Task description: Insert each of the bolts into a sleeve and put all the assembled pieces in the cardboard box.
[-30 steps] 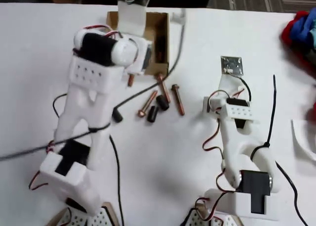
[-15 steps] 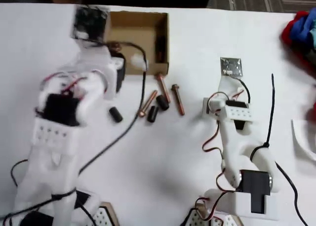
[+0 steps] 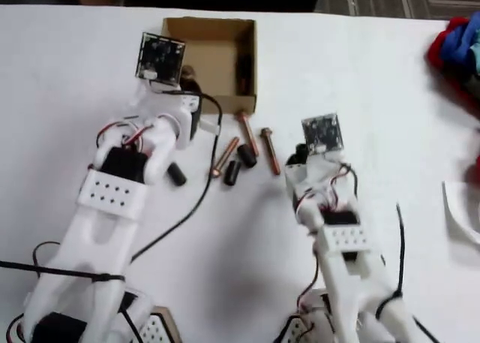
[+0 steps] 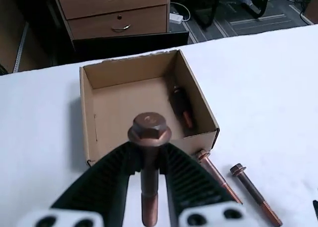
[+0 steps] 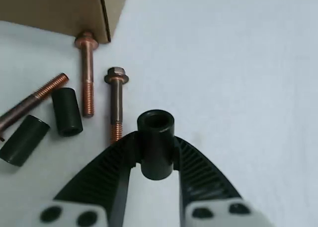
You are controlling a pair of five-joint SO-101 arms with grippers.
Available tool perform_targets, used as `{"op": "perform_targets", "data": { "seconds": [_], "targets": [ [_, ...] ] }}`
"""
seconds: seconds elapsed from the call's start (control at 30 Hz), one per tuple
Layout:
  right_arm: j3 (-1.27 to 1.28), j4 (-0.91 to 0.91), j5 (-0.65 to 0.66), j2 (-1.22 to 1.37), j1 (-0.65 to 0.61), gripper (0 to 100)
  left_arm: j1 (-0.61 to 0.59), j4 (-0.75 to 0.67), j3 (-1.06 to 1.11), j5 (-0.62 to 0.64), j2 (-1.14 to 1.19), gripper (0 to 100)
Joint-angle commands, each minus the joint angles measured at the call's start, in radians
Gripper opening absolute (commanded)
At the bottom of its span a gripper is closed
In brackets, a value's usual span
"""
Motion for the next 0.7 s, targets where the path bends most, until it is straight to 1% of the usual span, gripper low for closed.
{"op": "perform_targets", "data": {
  "seconds": [0.0, 0.07, 0.17, 0.27, 0.37, 0.47, 0.5, 0.57, 0.67],
  "targets": [
    [0.044, -0.13, 0.008, -0.074, -0.033, 2.0, -0.017, -0.034, 0.007, -0.006, -0.003, 3],
    [0.06, -0.176, 0.008, -0.074, -0.053, 2.1, -0.031, -0.034, 0.016, -0.006, -0.005, 3],
    [0.071, -0.199, 0.008, -0.074, -0.082, 2.1, -0.049, -0.035, 0.016, -0.006, -0.005, 3],
    [0.104, -0.196, 0.008, -0.074, -0.111, 2.1, -0.025, -0.032, 0.042, -0.009, -0.005, 3],
    [0.164, -0.2, 0.008, -0.076, -0.122, 2.1, -0.009, -0.078, 0.048, -0.029, -0.005, 3],
    [0.172, -0.206, 0.0, -0.084, -0.134, 2.1, 0.038, -0.152, 0.058, -0.029, -0.005, 3],
    [0.172, -0.231, 0.0, -0.084, -0.142, 2.1, 0.063, -0.172, 0.061, -0.032, -0.005, 3],
    [0.189, -0.343, 0.0, -0.076, -0.148, 2.1, 0.121, -0.198, 0.068, -0.035, -0.031, 3],
    [0.29, -0.604, 0.0, -0.076, -0.145, 2.1, 0.206, -0.222, 0.117, -0.031, -0.129, 3]
  ]
}}
